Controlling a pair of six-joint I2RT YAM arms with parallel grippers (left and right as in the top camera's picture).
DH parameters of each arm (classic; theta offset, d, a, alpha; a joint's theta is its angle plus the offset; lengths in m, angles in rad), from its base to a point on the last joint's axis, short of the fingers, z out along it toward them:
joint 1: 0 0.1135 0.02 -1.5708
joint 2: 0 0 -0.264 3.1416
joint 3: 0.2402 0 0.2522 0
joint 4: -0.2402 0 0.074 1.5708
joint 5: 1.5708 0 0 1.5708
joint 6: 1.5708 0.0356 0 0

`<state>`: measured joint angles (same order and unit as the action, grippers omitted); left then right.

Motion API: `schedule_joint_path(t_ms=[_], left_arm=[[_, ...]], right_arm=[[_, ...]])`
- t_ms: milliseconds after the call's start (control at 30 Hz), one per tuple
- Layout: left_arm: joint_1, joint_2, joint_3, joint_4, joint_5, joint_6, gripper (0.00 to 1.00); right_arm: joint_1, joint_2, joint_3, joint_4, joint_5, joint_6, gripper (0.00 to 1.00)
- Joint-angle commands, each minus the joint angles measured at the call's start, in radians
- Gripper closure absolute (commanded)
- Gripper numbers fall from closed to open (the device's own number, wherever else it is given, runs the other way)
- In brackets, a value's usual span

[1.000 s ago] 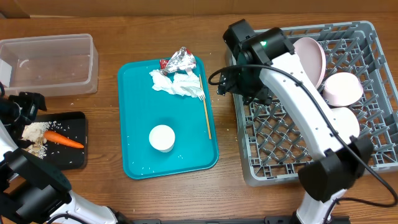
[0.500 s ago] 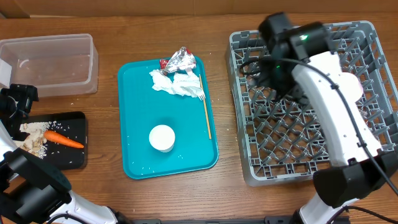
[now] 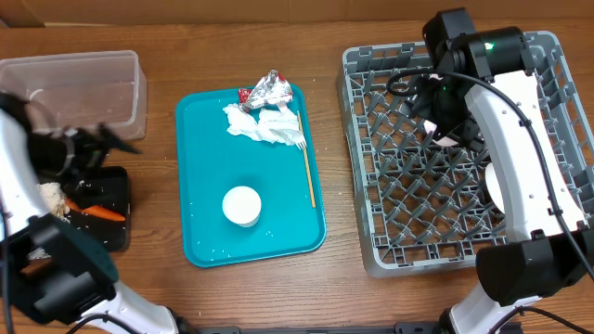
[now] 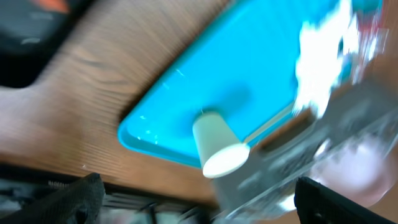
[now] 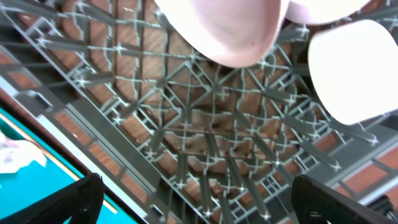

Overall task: Sort waste into correct bins and load items into the dishwasher rack
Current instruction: 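Reach the left gripper right to the paper cup and grasp it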

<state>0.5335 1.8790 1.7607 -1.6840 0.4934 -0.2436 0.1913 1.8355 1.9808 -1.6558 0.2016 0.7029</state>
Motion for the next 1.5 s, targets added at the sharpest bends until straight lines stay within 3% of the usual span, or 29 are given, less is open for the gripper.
schedule_joint_path(t_ms=[0, 167, 433, 700, 1033, 1200, 1400, 1467], left_arm=[[-0.126, 0.009, 0.007, 0.016, 0.008, 0.212, 0.0], [-0.268, 0.009, 0.007, 0.14, -0.097, 0.212, 0.0], [-0.397, 0.006, 0.007, 0.111, -0.01, 0.274, 0.0], [-0.396, -0.107, -0.054, 0.072, -0.134, 0.241, 0.0], [-0.397, -0.474, -0.444, 0.322, -0.13, 0.217, 0.0], [-0.397, -0.474, -0.59, 0.441, -0.037, 0.204, 0.0], [-0.397, -0.404, -0.609, 0.527, 0.042, 0.202, 0.0], [-0.397, -0.377, -0.61, 0.53, 0.039, 0.202, 0.06]], right_arm=[[0.003, -0.019, 0.023, 0.026, 0.007, 0.005, 0.0], [0.003, -0.019, 0.023, 0.069, 0.007, 0.005, 0.0], [0.003, -0.019, 0.023, 0.084, 0.007, 0.005, 0.0], [0.003, -0.019, 0.023, 0.084, 0.007, 0.005, 0.0], [0.003, -0.019, 0.023, 0.084, 0.007, 0.005, 0.0], [0.003, -0.019, 0.023, 0.084, 0.007, 0.005, 0.0], [0.003, -0.019, 0.023, 0.084, 0.007, 0.005, 0.0], [0.003, -0.019, 0.023, 0.084, 0.007, 0.005, 0.0]])
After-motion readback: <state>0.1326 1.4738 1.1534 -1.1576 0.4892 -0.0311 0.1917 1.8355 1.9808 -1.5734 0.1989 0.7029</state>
